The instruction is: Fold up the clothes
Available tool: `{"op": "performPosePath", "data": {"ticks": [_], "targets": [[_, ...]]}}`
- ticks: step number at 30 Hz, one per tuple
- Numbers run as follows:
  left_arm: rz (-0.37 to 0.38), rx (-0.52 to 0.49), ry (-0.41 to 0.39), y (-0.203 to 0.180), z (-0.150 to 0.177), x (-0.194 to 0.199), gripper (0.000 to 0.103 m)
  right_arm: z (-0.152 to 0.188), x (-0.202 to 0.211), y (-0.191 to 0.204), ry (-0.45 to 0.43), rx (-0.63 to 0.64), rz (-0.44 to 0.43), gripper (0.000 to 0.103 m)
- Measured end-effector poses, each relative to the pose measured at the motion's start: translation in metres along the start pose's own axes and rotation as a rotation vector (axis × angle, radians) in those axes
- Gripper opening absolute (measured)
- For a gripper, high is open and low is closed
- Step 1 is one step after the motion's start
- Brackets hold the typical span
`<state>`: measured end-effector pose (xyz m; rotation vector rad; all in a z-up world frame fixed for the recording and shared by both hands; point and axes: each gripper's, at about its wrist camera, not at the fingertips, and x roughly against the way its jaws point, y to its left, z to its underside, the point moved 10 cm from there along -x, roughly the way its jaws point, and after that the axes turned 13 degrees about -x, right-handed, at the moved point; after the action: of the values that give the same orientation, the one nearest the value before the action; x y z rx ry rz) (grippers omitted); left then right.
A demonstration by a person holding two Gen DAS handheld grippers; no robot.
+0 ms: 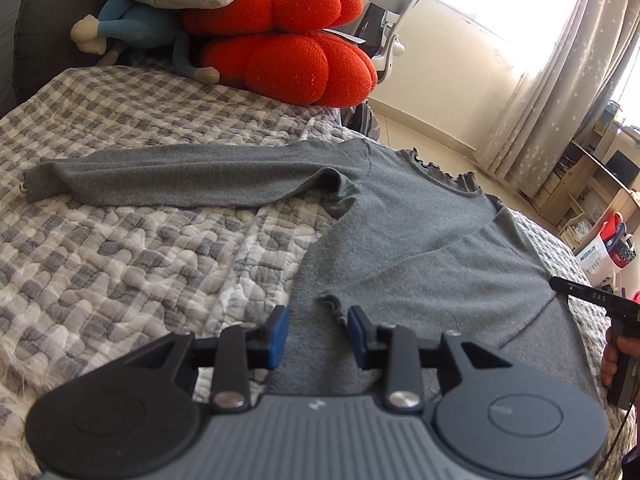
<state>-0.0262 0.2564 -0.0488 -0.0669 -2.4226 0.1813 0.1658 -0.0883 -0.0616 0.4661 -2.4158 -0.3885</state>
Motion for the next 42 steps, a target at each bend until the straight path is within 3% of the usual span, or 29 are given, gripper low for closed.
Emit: {"op": "performPosePath", "data": {"ticks": [1, 4, 9, 16, 23, 25, 26, 27, 28, 30, 36, 42], "targets": [[-0.003, 0.007, 0.001, 0.003, 0.002, 0.005, 0.034, 0.000, 0.009, 0.000, -0.018, -0.016, 0.002, 0.044], [-0.010, 0.019, 0.000, 0.012, 0.009, 0.021, 0.038, 0.005, 0.039, 0.001, -0.056, -0.074, -0.012, 0.056], [-0.008, 0.027, 0.029, 0.022, 0.030, 0.038, 0.039, 0.051, 0.090, 0.015, 0.014, -0.198, -0.123, 0.056], [0.052, 0.044, 0.024, 0.012, 0.046, 0.057, 0.043, 0.112, 0.145, 0.021, 0.079, -0.337, -0.172, 0.056], [0.057, 0.041, 0.013, 0.005, 0.060, 0.059, 0.041, 0.131, 0.171, 0.042, 0.068, -0.338, -0.225, 0.056], [0.045, 0.043, 0.005, 0.006, 0.062, 0.057, 0.033, 0.141, 0.164, 0.046, 0.075, -0.313, -0.192, 0.037], [0.041, 0.043, 0.002, 0.006, 0.063, 0.057, 0.024, 0.145, 0.160, 0.047, 0.075, -0.293, -0.166, 0.031], [0.038, 0.040, -0.003, 0.006, 0.064, 0.057, 0.017, 0.145, 0.160, 0.045, 0.059, -0.284, -0.141, 0.012], [0.034, 0.036, -0.009, 0.007, 0.064, 0.058, 0.015, 0.145, 0.160, 0.042, 0.058, -0.309, -0.140, 0.007], [0.042, 0.030, -0.021, 0.006, 0.063, 0.060, 0.010, 0.141, 0.164, 0.038, 0.048, -0.353, -0.162, 0.006], [0.089, 0.024, -0.045, -0.001, 0.059, 0.074, 0.009, 0.110, 0.200, 0.042, -0.047, -0.348, -0.192, 0.005], [0.094, -0.002, -0.013, -0.004, 0.067, 0.071, 0.008, 0.104, 0.211, 0.035, -0.047, -0.308, -0.127, 0.000]]}}
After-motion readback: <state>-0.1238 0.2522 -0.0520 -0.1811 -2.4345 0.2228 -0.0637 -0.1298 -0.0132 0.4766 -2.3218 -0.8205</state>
